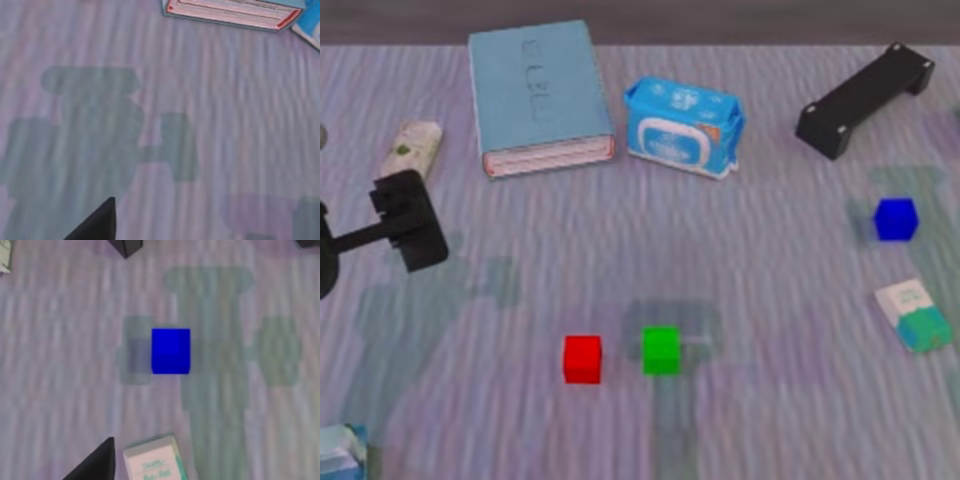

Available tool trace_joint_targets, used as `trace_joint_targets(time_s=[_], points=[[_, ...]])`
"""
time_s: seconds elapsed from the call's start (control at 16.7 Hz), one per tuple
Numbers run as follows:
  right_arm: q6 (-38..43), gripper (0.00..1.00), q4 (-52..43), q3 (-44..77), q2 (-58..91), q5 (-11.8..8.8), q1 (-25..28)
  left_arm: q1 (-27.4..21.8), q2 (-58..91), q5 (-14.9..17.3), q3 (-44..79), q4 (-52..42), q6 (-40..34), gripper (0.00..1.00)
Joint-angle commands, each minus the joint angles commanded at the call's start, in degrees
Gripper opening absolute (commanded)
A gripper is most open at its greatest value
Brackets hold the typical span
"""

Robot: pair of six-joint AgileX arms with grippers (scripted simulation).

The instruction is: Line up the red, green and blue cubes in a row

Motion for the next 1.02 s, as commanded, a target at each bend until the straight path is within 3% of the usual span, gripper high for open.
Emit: trace_joint_targets(time_s=[0.3, 0.54, 0.78, 1.02], points=[[1.4, 1.00, -16.1, 24.1, 30.9, 0.2, 1.5, 9.6, -26.9, 0.4, -22.3, 14.7, 12.9, 1.00], [2.4, 1.00, -25.1, 39.5, 47.1, 0.1, 2.4, 14.6, -41.8, 1.1, -34.0, 24.6, 22.5, 1.00], [3.1, 1.00, -29.4, 48.4, 55.9, -0.1, 2.7, 17.1, -50.2, 1.6, -39.7, 30.4, 28.4, 1.00], [3.2, 1.00, -29.9, 49.5, 56.9, -0.1, 2.8, 17.3, -51.3, 1.7, -40.3, 31.1, 29.1, 1.00]])
